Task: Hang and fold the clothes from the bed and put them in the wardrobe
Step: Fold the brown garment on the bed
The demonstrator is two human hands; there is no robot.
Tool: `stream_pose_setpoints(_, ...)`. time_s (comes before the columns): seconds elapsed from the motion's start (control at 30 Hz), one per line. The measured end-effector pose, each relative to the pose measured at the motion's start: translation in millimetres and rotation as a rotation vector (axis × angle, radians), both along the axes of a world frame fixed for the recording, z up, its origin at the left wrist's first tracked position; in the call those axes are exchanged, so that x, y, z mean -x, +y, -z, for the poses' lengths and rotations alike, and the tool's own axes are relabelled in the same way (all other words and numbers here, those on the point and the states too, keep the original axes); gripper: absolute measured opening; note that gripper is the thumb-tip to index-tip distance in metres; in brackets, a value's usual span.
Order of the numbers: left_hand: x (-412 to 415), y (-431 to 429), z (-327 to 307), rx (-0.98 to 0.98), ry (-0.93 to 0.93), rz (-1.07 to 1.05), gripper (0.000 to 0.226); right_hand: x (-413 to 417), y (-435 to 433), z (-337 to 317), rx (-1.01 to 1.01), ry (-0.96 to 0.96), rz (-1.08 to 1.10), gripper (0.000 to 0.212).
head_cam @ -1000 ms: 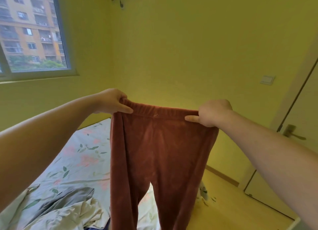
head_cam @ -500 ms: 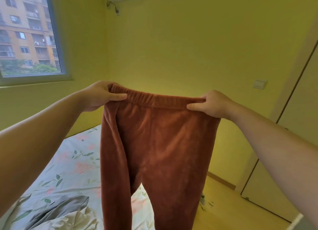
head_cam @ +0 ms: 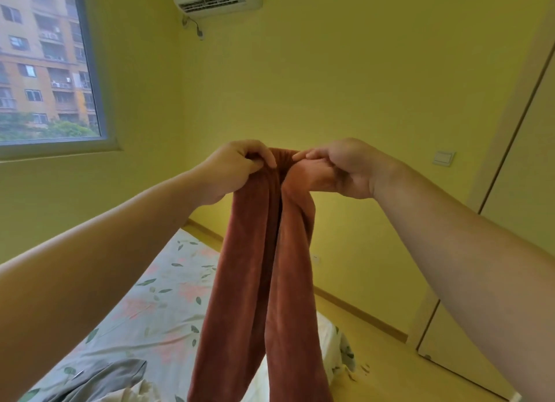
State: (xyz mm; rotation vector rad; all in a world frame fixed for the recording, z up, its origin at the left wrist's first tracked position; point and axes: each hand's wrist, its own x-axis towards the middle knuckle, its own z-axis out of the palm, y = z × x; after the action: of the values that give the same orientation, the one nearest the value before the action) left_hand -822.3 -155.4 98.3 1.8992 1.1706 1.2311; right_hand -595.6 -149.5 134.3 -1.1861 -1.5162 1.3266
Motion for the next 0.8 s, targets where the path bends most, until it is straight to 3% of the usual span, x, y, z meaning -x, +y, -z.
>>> stream_pose_setpoints(0.07, -4, -10, -7, 0.006, -0.004, 0.061, 0.031, -3, -3, -4, 0.050, 0.072, -0.095, 0.045)
stream_pose_setpoints(0.13, -6, -15, -11, 0.007, 0.048, 0.073, 0.017, -4, -5, -5, 0.027, -0.008, -0.184, 0.052)
stream_pose_setpoints(0.23, -9, -23, -8, -0.062, 0.313, -0.008, 0.062, -5, -7, -4, -0.065, -0.126, -0.255, 0.042)
stream_pose_setpoints(0.33, -21, -21, 9, -0.187, 0.427, -0.100, 0.076, -6, -8, 0, -0.098, -0.169, -0.287, 0.021)
stream_pose_setpoints(0.4, -28, -16, 18, -0.245, 0.378, -0.148, 0.064, -4, -6, 5, -0.110, -0.179, -0.236, 0.023)
stream_pose_setpoints(0.5, -31, -9, 18, -0.125, 0.102, -0.005, 0.020, -6, -4, 10, -0.130, -0.258, -0.166, 0.037)
stream_pose_setpoints(0.63, -20, -8, 7, 0.100, -0.361, 0.170, 0.032, -25, -8, 11, -0.047, -0.731, -0.228, 0.053)
stream_pose_setpoints(0.7, -13, -5, 2, 0.130, -0.371, 0.170, 0.029, -30, -8, 17, -0.019, -0.830, -0.226, 0.045)
stream_pose_setpoints(0.8, -9, 2, 3, 0.068, -0.144, 0.042, 0.031, -28, -7, 19, -0.180, -0.946, -0.201, 0.030)
